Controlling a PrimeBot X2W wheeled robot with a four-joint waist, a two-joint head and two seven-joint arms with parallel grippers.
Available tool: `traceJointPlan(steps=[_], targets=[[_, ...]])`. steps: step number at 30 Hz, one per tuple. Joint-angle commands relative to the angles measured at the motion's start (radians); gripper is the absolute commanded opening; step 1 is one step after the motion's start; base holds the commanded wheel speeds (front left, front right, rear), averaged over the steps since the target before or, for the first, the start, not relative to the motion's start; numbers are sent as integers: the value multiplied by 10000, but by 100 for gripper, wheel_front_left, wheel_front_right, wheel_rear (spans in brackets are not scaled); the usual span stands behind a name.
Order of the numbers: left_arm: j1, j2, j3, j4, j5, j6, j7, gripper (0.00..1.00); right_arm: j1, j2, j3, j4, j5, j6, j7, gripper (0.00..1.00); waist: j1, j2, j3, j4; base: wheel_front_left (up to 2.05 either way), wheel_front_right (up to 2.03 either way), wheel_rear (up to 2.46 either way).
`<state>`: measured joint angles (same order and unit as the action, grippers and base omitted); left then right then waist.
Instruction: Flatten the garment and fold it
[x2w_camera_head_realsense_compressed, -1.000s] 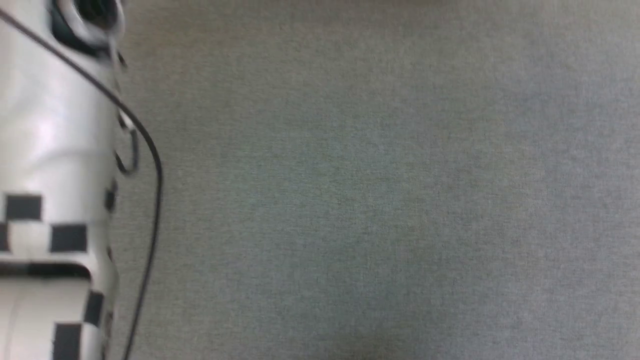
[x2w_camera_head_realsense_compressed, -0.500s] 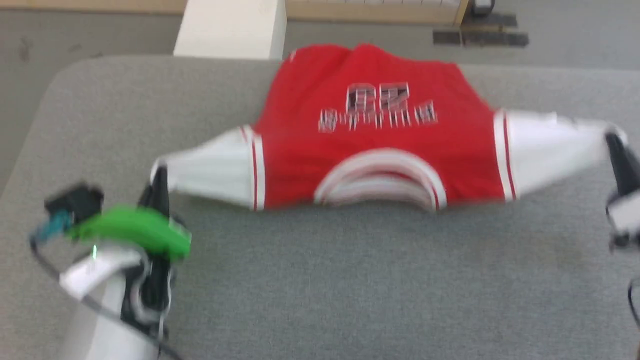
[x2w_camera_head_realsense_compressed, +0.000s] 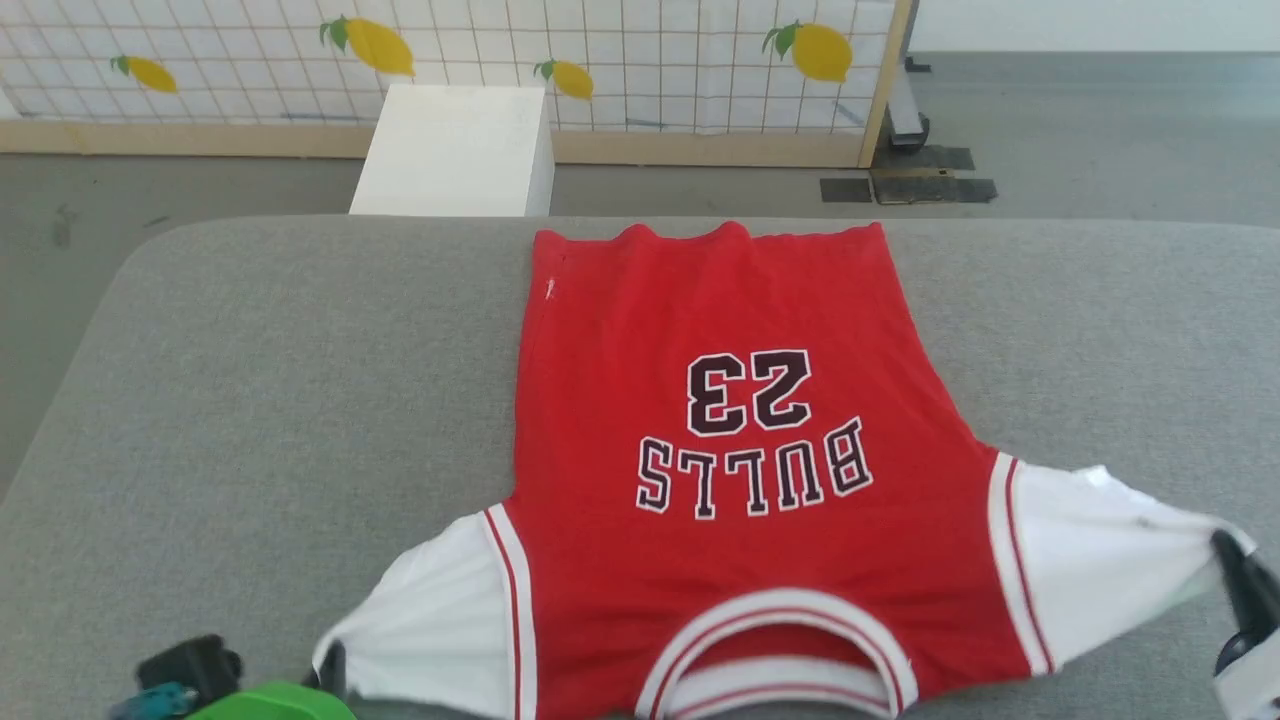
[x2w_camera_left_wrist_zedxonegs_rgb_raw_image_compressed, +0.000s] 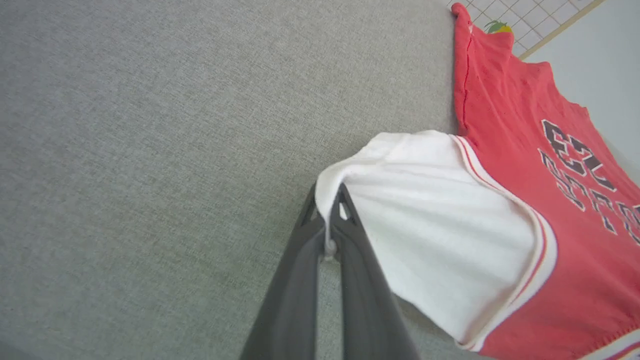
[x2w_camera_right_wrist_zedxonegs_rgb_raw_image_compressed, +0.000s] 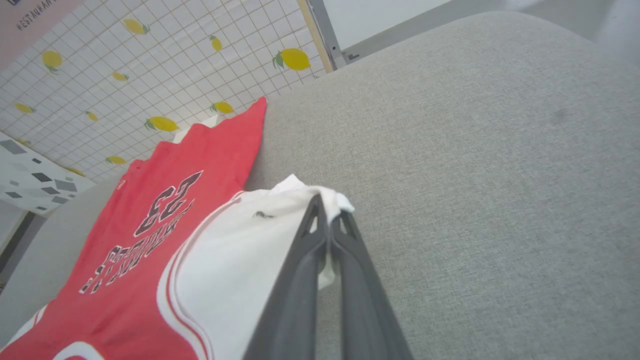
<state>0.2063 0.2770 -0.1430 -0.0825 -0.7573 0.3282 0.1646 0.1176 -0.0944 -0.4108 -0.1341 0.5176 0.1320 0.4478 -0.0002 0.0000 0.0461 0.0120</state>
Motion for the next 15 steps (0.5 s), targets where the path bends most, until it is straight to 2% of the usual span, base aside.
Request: traceJointPlan(steps=[1, 7, 10, 15], targets=[[106, 317, -193, 97, 391, 148, 210, 0, 138, -80, 145, -164, -366, -13, 248, 0, 2, 0, -17, -50, 0, 0, 0], [-347, 770, -1310, 715, 1395, 398, 1202, 0, -35, -923, 1864, 6, -1849, -13, 2066, 0, 2, 0, 117, -161, 0, 0, 0], [-570, 770, -1509, 961, 1531, 446, 1403, 0, -376, -1458, 2779, 572, -2515, -13, 2997, 0, 2, 0, 204, -189, 0, 0, 0], [-799, 681, -1612, 1208, 1561, 425, 1378, 0, -993, -1907, 4116, 1923, -2787, -13, 4123, 0, 2, 0, 307, -141, 0, 0, 0]])
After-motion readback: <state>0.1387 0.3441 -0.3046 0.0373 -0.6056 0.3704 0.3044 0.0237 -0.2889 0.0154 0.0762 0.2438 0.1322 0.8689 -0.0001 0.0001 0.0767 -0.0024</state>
